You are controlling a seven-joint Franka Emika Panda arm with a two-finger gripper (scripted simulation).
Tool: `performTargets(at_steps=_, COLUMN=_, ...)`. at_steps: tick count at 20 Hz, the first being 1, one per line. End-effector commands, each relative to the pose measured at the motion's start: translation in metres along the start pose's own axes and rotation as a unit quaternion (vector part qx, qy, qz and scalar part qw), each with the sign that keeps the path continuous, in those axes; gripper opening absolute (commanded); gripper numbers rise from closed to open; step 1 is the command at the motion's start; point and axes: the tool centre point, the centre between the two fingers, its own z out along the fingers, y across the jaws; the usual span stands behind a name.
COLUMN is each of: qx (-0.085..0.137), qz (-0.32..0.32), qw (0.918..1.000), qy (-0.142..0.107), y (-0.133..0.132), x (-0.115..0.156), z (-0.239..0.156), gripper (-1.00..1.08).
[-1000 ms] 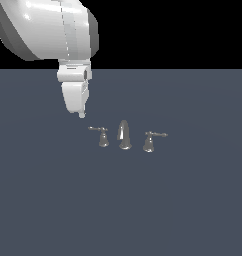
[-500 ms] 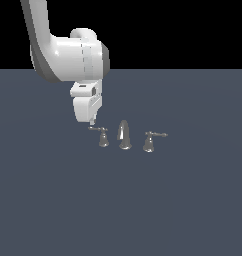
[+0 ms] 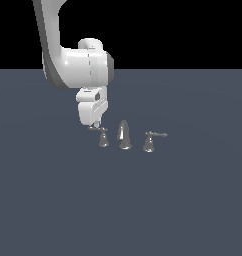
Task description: Turn on the faucet by rotating a designated handle.
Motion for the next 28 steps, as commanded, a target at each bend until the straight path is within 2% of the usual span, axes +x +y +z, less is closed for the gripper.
performTargets(at_steps=1, qx=0.000, qz=0.002, qw=1.0000, qy=0.000, y=-0.001, x=0.000, z=0.001, gripper=-1.00)
performTargets(at_steps=4, qx=0.000, qz=0.002, qw=1.0000, qy=0.000, y=-0.001, x=0.000, z=0.001, gripper=-1.00)
performTargets(at_steps=15, qx=0.000, qz=0.002, qw=1.0000, qy=-0.001, y=0.037, x=-0.019, z=0.000, gripper=-1.00)
performTargets(at_steps=17, qx=0.004, qz=0.008, qw=1.0000, qy=0.000, y=0.028, x=-0.010, z=0.000, gripper=-1.00)
performTargets(at_steps=28, qx=0.001, qz=0.004, qw=1.0000, qy=-0.001, y=0.063, x=-0.006, z=0.000, gripper=-1.00)
